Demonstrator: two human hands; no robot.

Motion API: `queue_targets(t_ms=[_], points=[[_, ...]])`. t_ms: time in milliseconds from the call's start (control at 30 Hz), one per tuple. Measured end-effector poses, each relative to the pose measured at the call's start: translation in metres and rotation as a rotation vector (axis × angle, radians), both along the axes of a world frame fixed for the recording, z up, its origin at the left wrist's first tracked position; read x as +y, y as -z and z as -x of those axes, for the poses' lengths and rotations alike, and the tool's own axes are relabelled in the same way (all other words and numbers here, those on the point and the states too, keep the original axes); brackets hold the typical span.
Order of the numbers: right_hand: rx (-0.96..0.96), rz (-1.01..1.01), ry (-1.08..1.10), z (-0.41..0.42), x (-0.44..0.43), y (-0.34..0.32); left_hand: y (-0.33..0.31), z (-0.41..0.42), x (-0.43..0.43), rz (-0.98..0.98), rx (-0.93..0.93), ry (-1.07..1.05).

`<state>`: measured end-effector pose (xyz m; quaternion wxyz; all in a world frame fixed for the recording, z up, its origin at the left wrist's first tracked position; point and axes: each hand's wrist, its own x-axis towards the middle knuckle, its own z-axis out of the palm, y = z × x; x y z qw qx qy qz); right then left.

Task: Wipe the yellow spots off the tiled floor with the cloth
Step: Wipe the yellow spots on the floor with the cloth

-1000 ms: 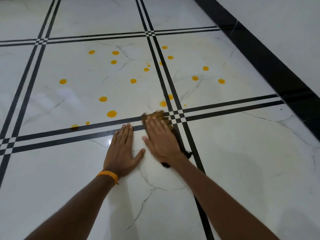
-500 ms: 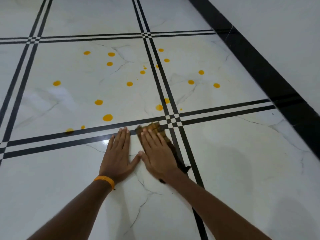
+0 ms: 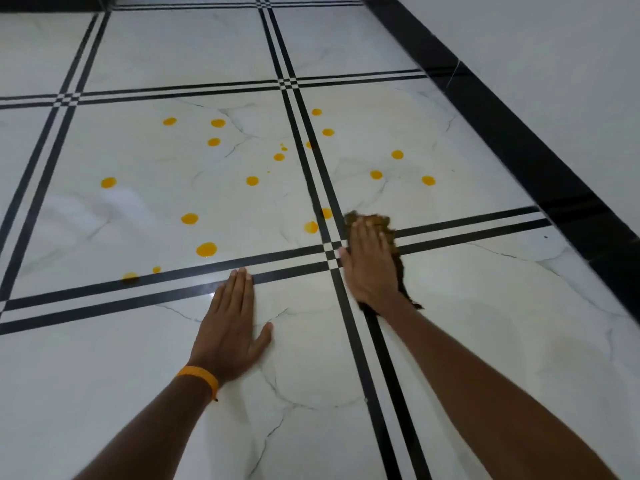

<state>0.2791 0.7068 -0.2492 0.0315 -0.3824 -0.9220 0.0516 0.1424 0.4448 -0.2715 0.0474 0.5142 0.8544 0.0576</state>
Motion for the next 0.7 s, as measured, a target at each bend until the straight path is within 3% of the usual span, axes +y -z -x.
queue_targets(t_ms=[100, 167, 300, 367, 500, 567, 633, 700], points=[[-0.060, 0.021, -0.310, -0.041, -0.033, 0.001, 0.000, -0.003, 0.029, -0.096, -0.091, -0.097], [-0.054, 0.038, -0.378, -0.073, -0.010, 0.002, 0.001, -0.010, 0.061, -0.190, -0.193, -0.203], [0.010, -0.046, 0.034, -0.044, 0.086, 0.001, 0.008, -0.015, 0.080, -0.135, -0.063, -0.255], [-0.008, -0.034, 0.075, -0.014, 0.085, 0.001, 0.007, -0.014, 0.078, -0.109, -0.055, -0.257], [-0.094, 0.036, -0.413, -0.059, 0.003, 0.000, 0.002, -0.015, 0.079, -0.076, -0.083, -0.259], [-0.118, 0.095, -0.514, -0.109, 0.007, -0.007, 0.001, -0.017, 0.078, -0.070, -0.086, -0.266], [-0.100, 0.021, -0.368, -0.139, 0.048, -0.005, 0.000, -0.017, 0.077, -0.064, -0.086, -0.270], [-0.066, -0.024, -0.058, -0.141, 0.099, -0.005, 0.002, -0.018, 0.078, -0.068, -0.078, -0.275]])
